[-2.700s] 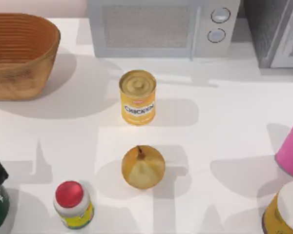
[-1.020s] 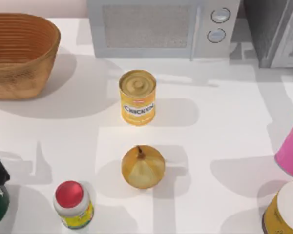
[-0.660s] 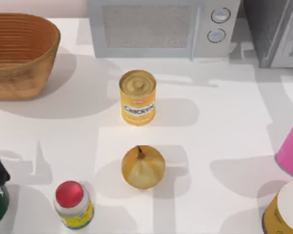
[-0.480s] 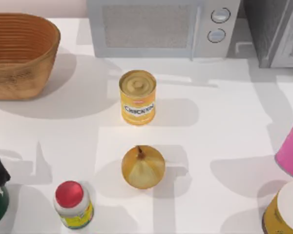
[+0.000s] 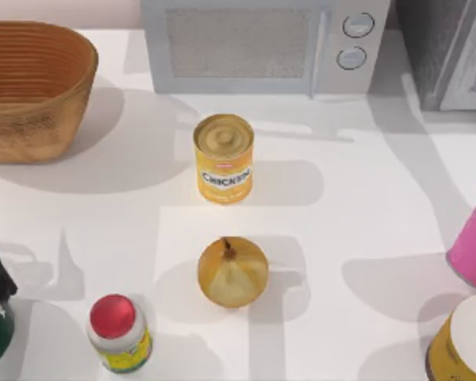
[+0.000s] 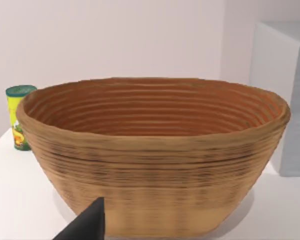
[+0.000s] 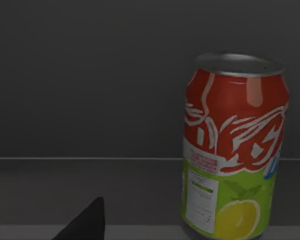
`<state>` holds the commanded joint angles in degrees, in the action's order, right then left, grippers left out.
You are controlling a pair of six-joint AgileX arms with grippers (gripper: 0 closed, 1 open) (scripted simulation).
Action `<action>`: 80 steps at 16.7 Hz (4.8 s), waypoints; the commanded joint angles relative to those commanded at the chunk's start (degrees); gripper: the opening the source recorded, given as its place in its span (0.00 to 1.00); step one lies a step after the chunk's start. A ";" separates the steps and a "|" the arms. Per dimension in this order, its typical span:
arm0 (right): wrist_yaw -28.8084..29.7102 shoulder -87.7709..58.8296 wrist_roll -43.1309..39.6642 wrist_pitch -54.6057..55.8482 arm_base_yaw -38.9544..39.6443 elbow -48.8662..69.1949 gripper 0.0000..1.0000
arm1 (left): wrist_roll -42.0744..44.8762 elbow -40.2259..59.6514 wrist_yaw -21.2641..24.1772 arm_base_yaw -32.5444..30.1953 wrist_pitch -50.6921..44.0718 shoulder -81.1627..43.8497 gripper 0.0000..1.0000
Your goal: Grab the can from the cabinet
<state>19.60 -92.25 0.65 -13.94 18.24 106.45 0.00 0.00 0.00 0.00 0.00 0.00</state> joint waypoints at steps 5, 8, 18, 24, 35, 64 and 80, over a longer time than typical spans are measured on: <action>-0.45 -1.41 0.01 -0.34 -0.50 1.67 1.00 | 0.00 0.00 0.00 0.00 0.00 0.00 1.00; -1.17 -5.69 -0.01 -1.13 -1.25 6.86 1.00 | 0.00 0.00 0.00 0.00 0.00 0.00 1.00; -2.82 -13.89 -0.02 -2.73 -3.04 16.67 1.00 | 0.00 0.00 0.00 0.00 0.00 0.00 1.00; -2.82 -13.89 -0.02 -2.73 -3.04 16.67 0.55 | 0.00 0.00 0.00 0.00 0.00 0.00 1.00; -2.82 -13.89 -0.02 -2.73 -3.04 16.67 0.00 | 0.00 0.00 0.00 0.00 0.00 0.00 1.00; 6.82 21.60 0.12 -14.75 7.36 -6.65 0.00 | 0.00 0.00 0.00 0.00 0.00 0.00 1.00; -15.00 79.97 -0.65 8.81 -14.06 -90.82 0.00 | 0.00 0.00 0.00 0.00 0.00 0.00 1.00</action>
<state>4.60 -12.28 0.00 -5.13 4.18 15.62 0.00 0.00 0.00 0.00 0.00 0.00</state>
